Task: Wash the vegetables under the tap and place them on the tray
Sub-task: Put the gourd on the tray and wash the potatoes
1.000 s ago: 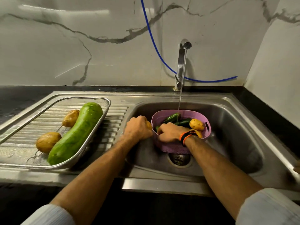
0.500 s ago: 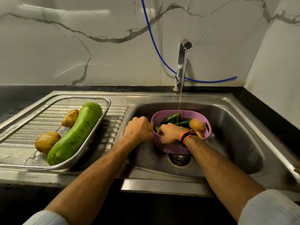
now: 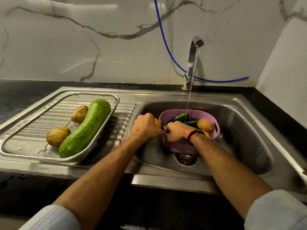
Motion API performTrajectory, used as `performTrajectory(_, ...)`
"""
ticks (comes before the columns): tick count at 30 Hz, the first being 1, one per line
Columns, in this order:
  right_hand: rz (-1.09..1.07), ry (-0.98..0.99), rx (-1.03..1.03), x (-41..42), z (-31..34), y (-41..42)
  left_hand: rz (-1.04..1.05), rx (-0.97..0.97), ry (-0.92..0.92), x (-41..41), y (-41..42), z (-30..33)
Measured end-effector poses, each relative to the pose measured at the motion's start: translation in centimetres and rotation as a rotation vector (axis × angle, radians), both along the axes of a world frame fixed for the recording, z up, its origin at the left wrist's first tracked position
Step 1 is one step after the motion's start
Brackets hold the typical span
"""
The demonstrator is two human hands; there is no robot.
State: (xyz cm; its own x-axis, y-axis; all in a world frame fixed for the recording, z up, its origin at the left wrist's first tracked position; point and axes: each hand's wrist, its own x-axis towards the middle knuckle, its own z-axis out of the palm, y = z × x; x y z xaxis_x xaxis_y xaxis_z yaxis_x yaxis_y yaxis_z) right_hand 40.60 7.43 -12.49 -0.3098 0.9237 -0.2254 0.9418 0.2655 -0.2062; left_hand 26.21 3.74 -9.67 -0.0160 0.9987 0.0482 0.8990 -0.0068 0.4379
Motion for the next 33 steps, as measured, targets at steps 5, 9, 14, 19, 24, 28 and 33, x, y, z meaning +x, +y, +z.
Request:
performTrajectory(5,0.002,0.075,0.146,-1.4,3.3,-0.4,0.055,0.070,-0.071,-2.0,-0.5,4.2)
performTrajectory(9,0.018,0.268,0.176,-4.5,7.2,-1.3,0.130,0.160,-0.208,-5.6,-1.7,7.7)
performTrajectory(14,0.097,0.395,0.253,-10.2,9.8,-3.6,0.248,0.228,-0.236,-11.5,-3.6,10.0)
performTrajectory(19,0.209,0.450,0.373,-15.3,10.2,-5.4,0.325,0.259,-0.149,-17.2,-5.6,10.5)
performTrajectory(24,0.219,0.441,0.424,-17.8,9.3,-5.5,0.417,0.231,-0.163,-21.4,-6.0,8.8)
performTrajectory(28,0.212,0.449,0.436,-18.4,8.5,-5.2,0.337,0.230,-0.248,-22.3,-5.6,7.9)
performTrajectory(33,0.166,0.499,0.430,-18.3,8.0,-5.0,0.204,0.090,-0.183,-22.3,-5.1,7.4)
